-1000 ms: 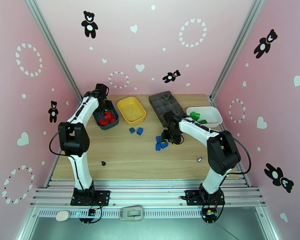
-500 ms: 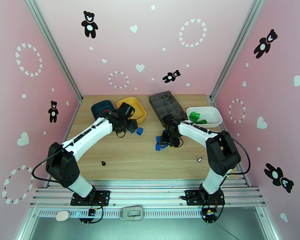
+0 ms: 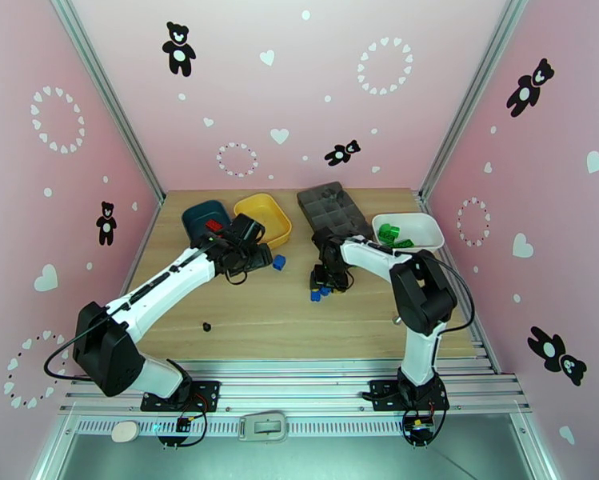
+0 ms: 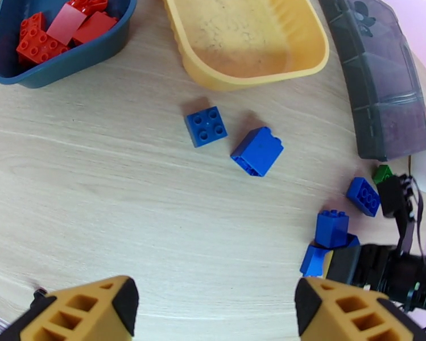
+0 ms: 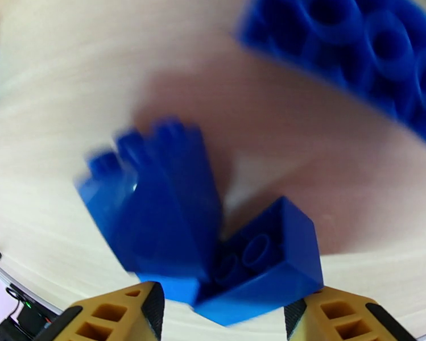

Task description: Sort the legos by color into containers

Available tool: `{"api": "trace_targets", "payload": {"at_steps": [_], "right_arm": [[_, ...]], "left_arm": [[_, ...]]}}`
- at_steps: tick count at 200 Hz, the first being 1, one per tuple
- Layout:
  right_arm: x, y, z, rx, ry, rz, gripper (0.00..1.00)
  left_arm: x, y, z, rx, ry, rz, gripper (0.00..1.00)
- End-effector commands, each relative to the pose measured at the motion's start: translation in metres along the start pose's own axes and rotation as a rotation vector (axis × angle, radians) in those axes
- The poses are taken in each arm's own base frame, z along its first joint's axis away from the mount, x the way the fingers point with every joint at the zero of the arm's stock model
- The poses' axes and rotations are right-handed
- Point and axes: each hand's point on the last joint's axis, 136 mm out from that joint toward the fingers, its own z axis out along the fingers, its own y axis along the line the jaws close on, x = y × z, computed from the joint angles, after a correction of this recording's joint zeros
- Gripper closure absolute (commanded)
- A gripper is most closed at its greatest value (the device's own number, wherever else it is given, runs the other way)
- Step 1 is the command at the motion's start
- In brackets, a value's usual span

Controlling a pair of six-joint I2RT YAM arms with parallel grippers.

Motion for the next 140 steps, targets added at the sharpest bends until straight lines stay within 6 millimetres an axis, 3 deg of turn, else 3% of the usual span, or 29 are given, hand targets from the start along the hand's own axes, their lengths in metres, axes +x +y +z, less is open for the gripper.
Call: {"api": "trace_targets", "payload": {"at_steps": [1,63,109,140], "right_arm": [[-0.004,-0.002,0.003,0.048,0.018,-0.018,0.43],[-0.003,-0.016,-0.002,0.126,0.006,-0.022,0.60],[0.002,-0.022,-0.016,0.133,-0.032,-0.016,0.70],[0.004,-0.023,-0.029,0.130,-0.059,-0.012,0.83]], "left_arm": [[-0.002,0.007,0.001,-0.024,-0.007,-0.016,0.22],[-0.002,0.010,0.005,-0.023,0.000,-0.022,0.22],[0.000,0.007,0.008,-0.012,0.012,-0.015,0.22],[0.001,0.002,0.014,0.018,0.041,-0.027,0.22]]}}
